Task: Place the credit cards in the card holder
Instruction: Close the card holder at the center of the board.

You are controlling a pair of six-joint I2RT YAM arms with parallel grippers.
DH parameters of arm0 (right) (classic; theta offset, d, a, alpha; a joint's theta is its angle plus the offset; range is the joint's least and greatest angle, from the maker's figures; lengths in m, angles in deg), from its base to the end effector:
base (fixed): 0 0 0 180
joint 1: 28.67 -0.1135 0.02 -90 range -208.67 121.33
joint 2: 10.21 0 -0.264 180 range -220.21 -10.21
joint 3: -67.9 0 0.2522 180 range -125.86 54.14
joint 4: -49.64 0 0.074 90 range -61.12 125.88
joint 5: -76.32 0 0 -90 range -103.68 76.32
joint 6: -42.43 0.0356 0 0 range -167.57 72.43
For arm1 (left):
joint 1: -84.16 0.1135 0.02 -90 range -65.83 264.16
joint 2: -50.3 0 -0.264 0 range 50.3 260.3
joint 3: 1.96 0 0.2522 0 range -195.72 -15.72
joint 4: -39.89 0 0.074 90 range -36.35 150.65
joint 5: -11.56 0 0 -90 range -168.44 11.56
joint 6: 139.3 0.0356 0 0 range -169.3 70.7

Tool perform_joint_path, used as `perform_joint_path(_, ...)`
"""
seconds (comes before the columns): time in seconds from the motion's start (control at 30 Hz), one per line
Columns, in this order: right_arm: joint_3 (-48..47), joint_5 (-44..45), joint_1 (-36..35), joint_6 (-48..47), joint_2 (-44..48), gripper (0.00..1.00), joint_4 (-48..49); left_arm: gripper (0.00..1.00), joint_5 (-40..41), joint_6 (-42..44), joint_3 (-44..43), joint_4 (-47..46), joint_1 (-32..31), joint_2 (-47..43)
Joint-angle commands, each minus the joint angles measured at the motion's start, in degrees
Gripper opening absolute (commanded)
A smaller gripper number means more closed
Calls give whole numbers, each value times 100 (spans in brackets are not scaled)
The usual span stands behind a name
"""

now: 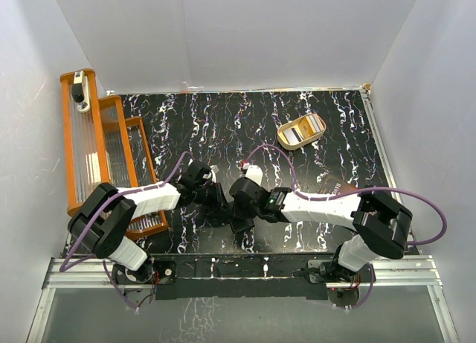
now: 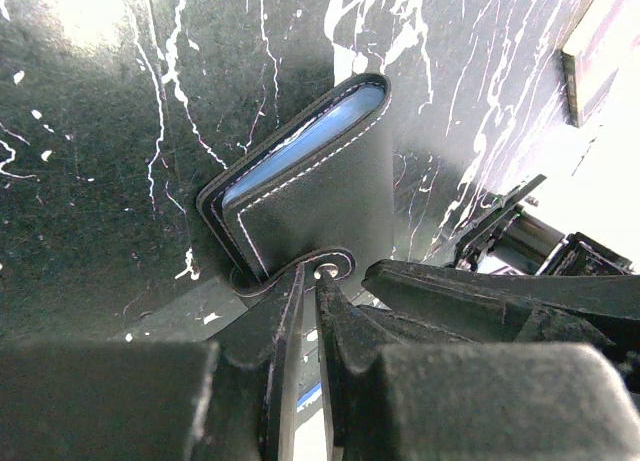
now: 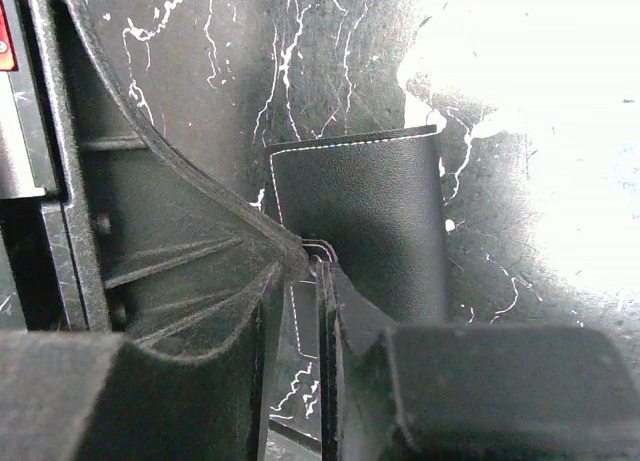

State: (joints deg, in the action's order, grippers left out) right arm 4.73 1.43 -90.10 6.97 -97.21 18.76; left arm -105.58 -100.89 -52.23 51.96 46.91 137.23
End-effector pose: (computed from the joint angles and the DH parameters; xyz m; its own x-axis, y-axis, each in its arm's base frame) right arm 0.1514 0.2586 0.1868 -0.8584 0.0679 -0.5085 -0.1321 0.9285 0.3471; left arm 0.2114 -0.1811 0.1471 -0.9815 -0.1297 -0.1411 0.0147 0.6834 -0.7299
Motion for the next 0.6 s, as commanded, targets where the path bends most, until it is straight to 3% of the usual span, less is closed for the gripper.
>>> perform_joint_path(0.0,-239,-73,54,-401,87,20,-21,9,181,112,75,218,-19,-35)
perform_joint_path(0.57,-49,-555,238,-372,-192,22,218,9,279,103,94,286,-19,-107)
